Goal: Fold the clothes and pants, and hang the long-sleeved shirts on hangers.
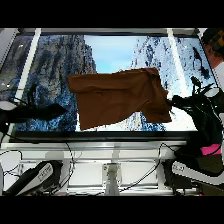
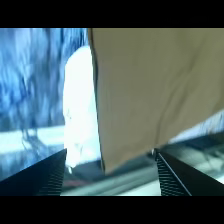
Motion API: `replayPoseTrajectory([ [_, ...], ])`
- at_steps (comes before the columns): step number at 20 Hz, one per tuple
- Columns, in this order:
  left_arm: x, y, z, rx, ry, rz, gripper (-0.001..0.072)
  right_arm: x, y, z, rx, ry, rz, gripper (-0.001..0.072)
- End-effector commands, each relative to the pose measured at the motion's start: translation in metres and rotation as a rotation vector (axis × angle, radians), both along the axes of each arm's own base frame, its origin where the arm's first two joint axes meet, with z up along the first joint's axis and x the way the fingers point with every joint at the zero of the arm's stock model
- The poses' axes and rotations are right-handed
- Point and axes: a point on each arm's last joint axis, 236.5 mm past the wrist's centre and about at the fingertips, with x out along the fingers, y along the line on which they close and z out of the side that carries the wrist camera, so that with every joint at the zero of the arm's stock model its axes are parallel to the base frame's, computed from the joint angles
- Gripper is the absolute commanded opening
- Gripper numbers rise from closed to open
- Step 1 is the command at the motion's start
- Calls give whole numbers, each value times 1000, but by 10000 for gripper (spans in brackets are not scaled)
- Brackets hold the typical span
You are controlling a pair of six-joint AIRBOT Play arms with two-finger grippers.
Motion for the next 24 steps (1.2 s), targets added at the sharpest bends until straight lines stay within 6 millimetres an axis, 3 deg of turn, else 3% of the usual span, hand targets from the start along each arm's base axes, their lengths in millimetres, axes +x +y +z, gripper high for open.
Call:
replayPoseTrajectory([
  [1,-31,-23,-22,-19,67,-48,624,1,-1,0,-2,-4,-3,16],
  [4,-40,-44,-31,-10,81,-128,621,2,-1,0,-4,-7,-5,16],
  [6,-37,-54,-41,16,71,-153,540,2,-1,0,-4,-7,-5,16],
  [9,-44,-70,-57,27,108,-212,541,1,-1,0,-3,-5,-4,16],
  [16,-35,-66,-92,66,153,-170,533,0,0,0,0,0,-2,16],
  [18,-32,-67,-94,52,157,-148,400,0,0,0,0,0,-2,16],
  [21,-37,-79,-97,31,178,-165,396,-1,0,0,2,1,-1,16],
  [24,-41,-91,-103,54,161,-223,230,-2,1,0,6,8,2,16],
])
